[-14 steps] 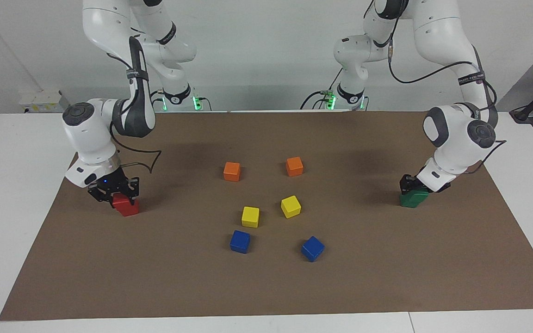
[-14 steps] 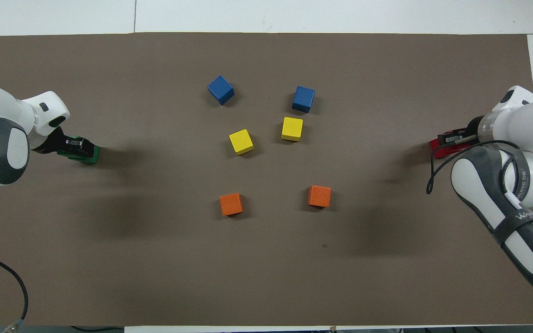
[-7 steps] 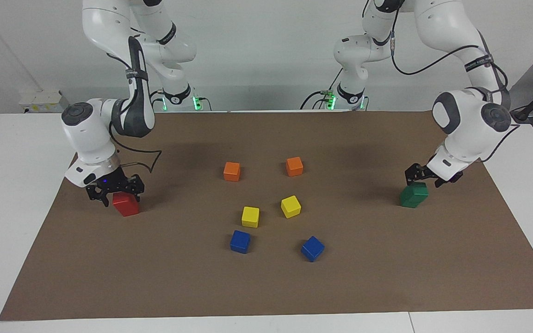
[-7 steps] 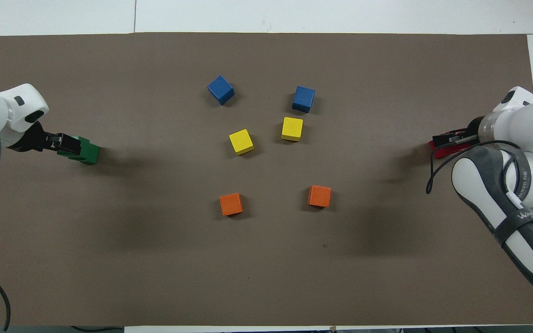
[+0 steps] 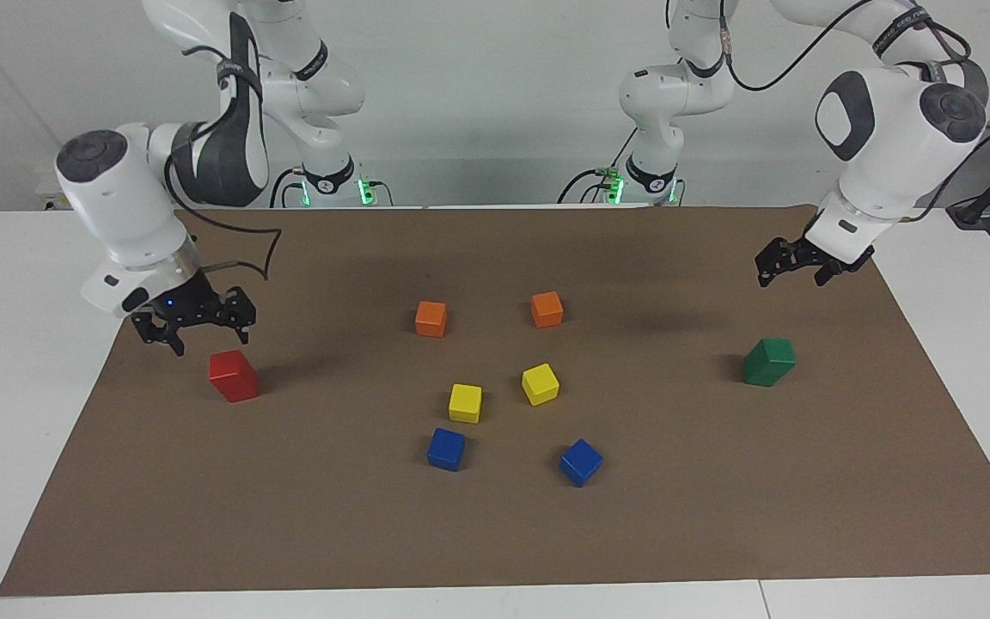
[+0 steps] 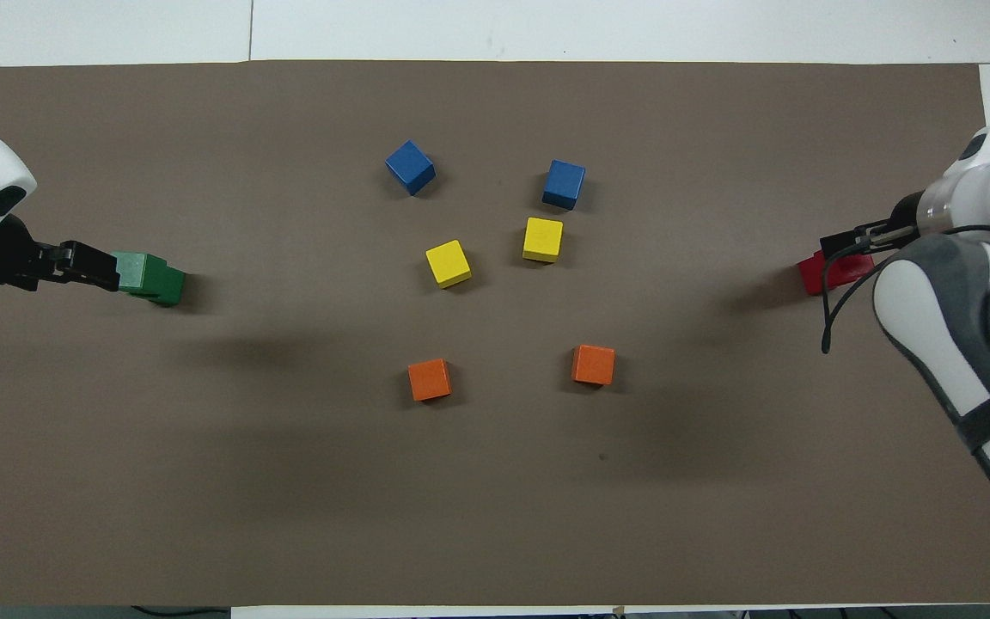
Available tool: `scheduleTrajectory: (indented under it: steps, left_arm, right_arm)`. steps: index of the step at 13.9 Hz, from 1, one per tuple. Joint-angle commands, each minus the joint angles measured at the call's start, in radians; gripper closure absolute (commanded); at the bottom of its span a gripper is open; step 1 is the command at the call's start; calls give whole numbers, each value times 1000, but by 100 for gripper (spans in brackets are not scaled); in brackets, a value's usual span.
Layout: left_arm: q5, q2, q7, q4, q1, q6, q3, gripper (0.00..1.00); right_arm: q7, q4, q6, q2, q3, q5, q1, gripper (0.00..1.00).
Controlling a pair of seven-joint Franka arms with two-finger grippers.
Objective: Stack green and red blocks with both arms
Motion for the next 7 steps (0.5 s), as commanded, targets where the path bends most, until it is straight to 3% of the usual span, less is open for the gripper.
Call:
scheduleTrajectory:
  steps: [1, 4, 7]
  left_arm:
    - [0, -47, -33, -63, -16, 30, 17, 0]
    - [-10, -44, -48, -61, -18, 24, 19, 0]
    - [-12, -48, -62, -66, -29, 9, 19, 0]
  right_arm:
    - [-21, 52, -133, -66, 2, 0, 27, 0]
    - [15, 150, -311, -80, 3, 3, 28, 0]
    - [78, 181, -342, -80, 2, 8, 26, 0]
